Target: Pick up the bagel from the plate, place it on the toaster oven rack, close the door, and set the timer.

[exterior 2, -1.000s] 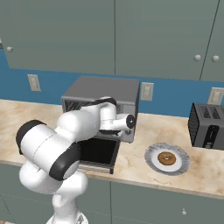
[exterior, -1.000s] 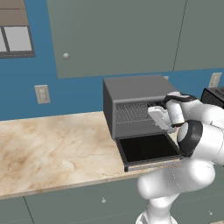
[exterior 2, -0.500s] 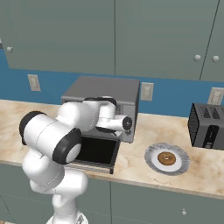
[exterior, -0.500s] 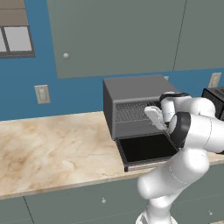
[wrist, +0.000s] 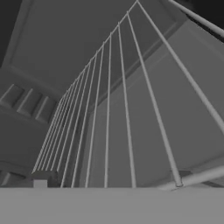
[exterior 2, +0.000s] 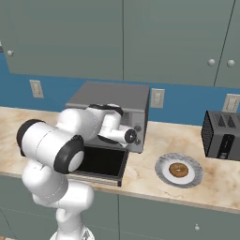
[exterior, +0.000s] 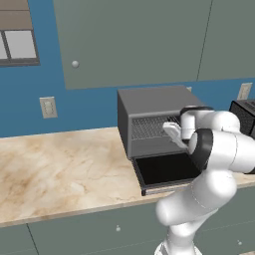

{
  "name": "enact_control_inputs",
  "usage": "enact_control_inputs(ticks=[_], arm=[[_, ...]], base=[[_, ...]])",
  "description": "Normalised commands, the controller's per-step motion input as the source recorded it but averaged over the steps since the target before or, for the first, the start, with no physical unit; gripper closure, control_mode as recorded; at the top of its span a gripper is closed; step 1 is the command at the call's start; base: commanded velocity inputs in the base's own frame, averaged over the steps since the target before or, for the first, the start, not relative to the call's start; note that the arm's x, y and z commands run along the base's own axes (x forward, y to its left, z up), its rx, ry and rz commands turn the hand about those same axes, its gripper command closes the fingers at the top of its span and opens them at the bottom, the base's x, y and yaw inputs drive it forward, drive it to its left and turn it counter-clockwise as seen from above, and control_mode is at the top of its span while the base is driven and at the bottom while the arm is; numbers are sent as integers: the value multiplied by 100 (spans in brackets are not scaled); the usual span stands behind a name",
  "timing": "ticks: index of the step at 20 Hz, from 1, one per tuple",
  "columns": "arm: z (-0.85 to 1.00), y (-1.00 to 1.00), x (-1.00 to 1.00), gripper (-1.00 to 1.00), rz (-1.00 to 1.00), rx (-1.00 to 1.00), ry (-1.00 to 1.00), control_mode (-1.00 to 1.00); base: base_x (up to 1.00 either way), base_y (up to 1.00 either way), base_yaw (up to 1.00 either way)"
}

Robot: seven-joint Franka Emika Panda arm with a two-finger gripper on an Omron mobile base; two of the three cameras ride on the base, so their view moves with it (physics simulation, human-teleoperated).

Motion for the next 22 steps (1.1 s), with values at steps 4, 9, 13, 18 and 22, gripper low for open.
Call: enact_control_inputs(ticks=[4,9,13,18,22], arm=[[-37,1,11,100,-1,0,1,-100],[-26,0,0,100,0,0,6,-100],[-21,0,-14,100,0,0,12,-100],[-33,0,-57,100,0,0,11,-100],[-44,0,-79,100,0,0,11,-100]], base=[[0,0,0],[0,0,0],[0,0,0],[0,0,0],[0,0,0]])
